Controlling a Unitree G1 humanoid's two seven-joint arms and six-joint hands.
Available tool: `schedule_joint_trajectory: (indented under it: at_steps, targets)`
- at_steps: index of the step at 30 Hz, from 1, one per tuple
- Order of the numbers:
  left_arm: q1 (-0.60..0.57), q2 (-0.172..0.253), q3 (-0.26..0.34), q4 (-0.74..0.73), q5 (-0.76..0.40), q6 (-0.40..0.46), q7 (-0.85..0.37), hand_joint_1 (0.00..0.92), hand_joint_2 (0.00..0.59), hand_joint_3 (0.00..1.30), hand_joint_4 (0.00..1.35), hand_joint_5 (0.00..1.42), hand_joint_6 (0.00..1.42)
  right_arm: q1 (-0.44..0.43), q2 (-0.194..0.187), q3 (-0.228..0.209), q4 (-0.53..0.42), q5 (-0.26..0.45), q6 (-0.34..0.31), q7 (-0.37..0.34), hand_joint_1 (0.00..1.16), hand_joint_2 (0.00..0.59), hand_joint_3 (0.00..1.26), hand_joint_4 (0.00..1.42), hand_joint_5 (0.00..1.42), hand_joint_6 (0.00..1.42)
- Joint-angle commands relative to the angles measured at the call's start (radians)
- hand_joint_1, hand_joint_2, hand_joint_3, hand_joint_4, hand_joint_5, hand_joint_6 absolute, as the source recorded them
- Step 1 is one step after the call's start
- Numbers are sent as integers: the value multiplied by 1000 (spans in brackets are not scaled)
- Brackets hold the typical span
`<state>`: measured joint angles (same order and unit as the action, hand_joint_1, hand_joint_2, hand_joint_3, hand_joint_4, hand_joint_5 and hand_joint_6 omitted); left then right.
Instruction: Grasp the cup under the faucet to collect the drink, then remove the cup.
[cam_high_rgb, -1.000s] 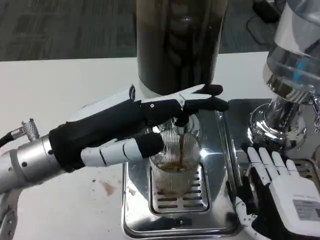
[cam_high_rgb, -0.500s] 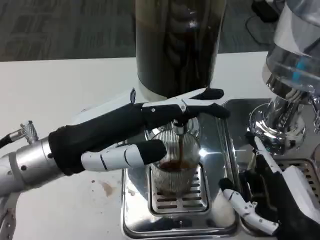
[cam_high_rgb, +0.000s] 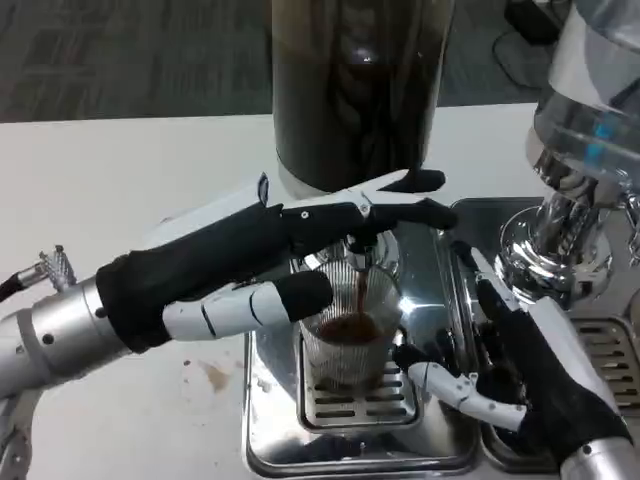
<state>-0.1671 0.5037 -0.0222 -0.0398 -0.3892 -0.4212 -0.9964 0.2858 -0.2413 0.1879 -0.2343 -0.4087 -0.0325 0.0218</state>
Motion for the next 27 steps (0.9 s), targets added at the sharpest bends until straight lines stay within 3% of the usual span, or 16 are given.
schedule_joint_trajectory:
  at_steps: [1,9,27]
  targets:
    - [18,8,-7,-17,6,14,-6,0,149,203,0,82,0,-35,4,6,33,17,11,27,591,172,0,0,0,0]
    - [32,17,3,-27,-1,26,-6,0,148,205,0,85,0,-37,8,22,22,26,28,62,605,167,0,0,0,0]
    - [39,46,36,25,-42,10,-62,0,153,214,0,95,0,-45,74,86,82,-15,13,0,628,174,0,0,0,0]
